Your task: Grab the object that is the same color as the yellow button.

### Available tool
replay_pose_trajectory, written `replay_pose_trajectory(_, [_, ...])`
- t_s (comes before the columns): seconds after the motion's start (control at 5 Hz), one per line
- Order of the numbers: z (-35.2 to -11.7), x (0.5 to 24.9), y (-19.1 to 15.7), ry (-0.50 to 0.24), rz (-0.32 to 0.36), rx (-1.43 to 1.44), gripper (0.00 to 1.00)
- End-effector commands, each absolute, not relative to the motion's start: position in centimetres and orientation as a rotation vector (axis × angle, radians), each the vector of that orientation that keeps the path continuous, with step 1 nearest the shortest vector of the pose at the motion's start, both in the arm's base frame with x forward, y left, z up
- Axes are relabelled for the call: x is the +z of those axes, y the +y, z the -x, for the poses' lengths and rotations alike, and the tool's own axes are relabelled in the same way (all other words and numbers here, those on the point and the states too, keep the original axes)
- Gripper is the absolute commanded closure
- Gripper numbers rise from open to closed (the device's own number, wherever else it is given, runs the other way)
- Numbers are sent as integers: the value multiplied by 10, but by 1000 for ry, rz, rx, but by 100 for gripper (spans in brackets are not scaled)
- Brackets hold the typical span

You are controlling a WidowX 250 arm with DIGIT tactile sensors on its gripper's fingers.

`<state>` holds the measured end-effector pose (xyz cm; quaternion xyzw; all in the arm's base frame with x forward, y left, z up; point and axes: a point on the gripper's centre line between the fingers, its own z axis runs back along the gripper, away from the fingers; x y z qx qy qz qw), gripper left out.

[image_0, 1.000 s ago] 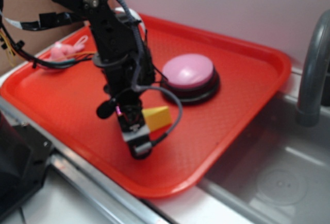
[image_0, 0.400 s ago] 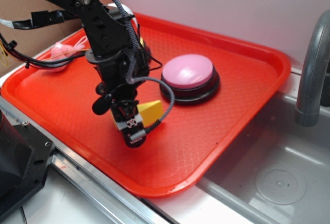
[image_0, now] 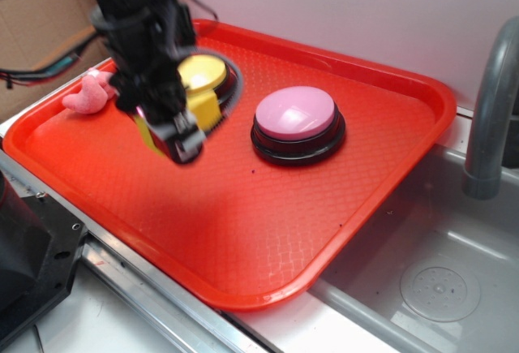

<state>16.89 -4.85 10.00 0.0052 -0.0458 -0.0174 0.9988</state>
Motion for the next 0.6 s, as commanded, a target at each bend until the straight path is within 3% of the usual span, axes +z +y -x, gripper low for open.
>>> replay_pose_trajectory(0.0, [-170,157,4,-145,23,211,100])
replay_pose_trajectory(0.2, [-166,167,29,-129,-24,288,100])
replay_pose_trajectory(0.4, [-162,162,37,-133,-3,297,100])
